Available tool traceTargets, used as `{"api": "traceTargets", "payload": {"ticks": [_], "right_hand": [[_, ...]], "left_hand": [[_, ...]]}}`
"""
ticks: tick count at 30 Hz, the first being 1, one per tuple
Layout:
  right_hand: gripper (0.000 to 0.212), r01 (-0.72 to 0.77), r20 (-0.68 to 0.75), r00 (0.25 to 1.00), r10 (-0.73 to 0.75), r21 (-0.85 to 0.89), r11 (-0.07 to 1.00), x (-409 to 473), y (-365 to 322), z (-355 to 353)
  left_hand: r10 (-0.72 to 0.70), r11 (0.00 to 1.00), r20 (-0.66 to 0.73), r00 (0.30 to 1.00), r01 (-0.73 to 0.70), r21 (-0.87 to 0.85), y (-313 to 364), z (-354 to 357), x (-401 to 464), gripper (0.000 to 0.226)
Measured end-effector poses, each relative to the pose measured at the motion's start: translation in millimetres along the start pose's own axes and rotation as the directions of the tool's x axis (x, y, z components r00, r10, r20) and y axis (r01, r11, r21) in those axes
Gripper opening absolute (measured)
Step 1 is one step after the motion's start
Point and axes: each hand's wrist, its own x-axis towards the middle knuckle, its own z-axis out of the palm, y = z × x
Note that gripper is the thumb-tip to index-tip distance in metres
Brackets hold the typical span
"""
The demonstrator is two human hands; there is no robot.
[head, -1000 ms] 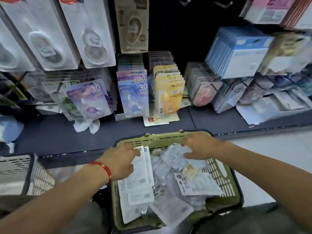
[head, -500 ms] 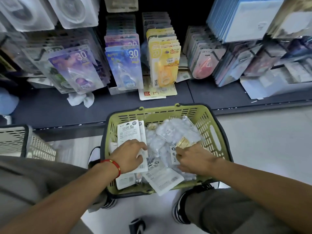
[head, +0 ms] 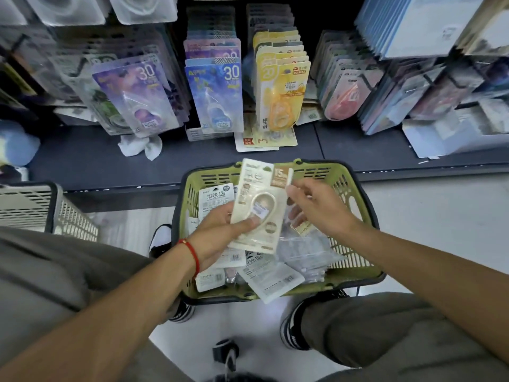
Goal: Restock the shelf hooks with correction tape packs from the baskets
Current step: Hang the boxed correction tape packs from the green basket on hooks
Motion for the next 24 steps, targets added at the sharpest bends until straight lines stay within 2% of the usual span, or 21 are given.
{"api": "traceTargets", "payload": {"ticks": [1,2,3,4,5,6,8,10,12,13,15,17,18,20,21,22,24], "right_hand": [[0.038,0.028,0.082,0.997,-0.016,-0.148,0.989,-6.0,6.2,2.9],[0.055,0.134,0.229,0.972,-0.054,-0.352,0.926,-11.9,15.6,4.5],[0.069,0.301,0.428,0.901,-0.069,-0.505,0.809,-17.9,25.6,7.3],[0.078,0.469,0.611,0.79,-0.047,-0.552,0.689,-25.0,35.1,13.1],[0.082,0.588,0.735,0.678,-0.009,-0.535,0.606,-31.9,42.8,21.0],[0.081,0.652,0.796,0.606,0.013,-0.506,0.565,-38.1,48.7,29.6],[0.065,0.728,0.827,0.561,-0.028,-0.477,0.492,-44.7,53.6,42.4],[0.049,0.74,0.807,0.58,-0.112,-0.464,0.487,-44.1,47.5,40.2],[0.036,0.624,0.703,0.692,-0.165,-0.468,0.626,-39.2,32.9,28.8],[0.034,0.53,0.602,0.774,-0.196,-0.448,0.72,-35.5,26.5,21.8],[0.036,0.348,0.288,0.922,-0.257,-0.331,0.877,-24.9,12.5,9.2],[0.032,0.165,-0.049,0.984,-0.169,-0.07,0.984,-10.5,-4.0,0.7],[0.026,0.093,-0.143,0.987,-0.074,0.131,0.987,-2.8,-13.1,-2.2],[0.013,-0.034,-0.111,0.989,0.102,0.496,0.868,7.6,-29.2,-1.0],[0.011,-0.077,-0.049,0.99,0.131,0.591,0.803,10.1,-35.3,4.2],[0.012,-0.114,0.006,0.99,0.141,0.622,0.775,11.9,-39.4,12.1],[0.018,-0.172,0.081,0.985,0.154,0.586,0.792,11.9,-41.6,34.8]], "left_hand": [[0.003,1.0,-0.085,0.996,-0.001,0.022,3.5,-7.7,0.5,0.039],[0.005,1.0,-0.177,0.984,-0.002,0.02,7.4,-17.4,1.6,0.035],[-0.002,1.0,-0.261,0.965,-0.003,-0.017,11.9,-27.9,2.6,0.032],[-0.017,0.997,-0.328,0.945,-0.009,-0.078,16.8,-38.5,2.5,0.03],[-0.033,0.989,-0.373,0.927,-0.024,-0.147,21.3,-48.0,1.7,0.028],[-0.043,0.978,-0.401,0.915,-0.043,-0.204,24.8,-56.3,1.0,0.026],[-0.048,0.963,-0.452,0.891,-0.079,-0.259,27.6,-67.9,0.8,0.025],[-0.063,0.954,-0.524,0.849,-0.104,-0.283,28.2,-73.2,1.0,0.026],[-0.076,0.942,-0.58,0.811,-0.133,-0.309,30.4,-75.3,0.5,0.02],[-0.086,0.936,-0.6,0.795,-0.142,-0.322,32.3,-75.1,-0.6,0.014],[-0.103,0.935,-0.64,0.762,-0.145,-0.323,35.0,-73.3,-1.9,0.008],[-0.112,0.941,-0.645,0.756,-0.129,-0.314,34.2,-68.1,-2.6,0.012],[-0.11,0.944,-0.63,0.769,-0.117,-0.308,32.1,-64.2,-3.0,0.017],[-0.107,0.945,-0.553,0.826,-0.089,-0.316,27.8,-53.0,-5.0,0.034],[-0.112,0.933,-0.492,0.863,-0.079,-0.352,25.9,-47.3,-5.2,0.043],[-0.121,0.91,-0.422,0.899,-0.07,-0.409,24.6,-41.5,-4.7,0.048],[-0.097,0.873,-0.287,0.953,-0.057,-0.485,22.3,-32.5,-4.6,0.049]]}}
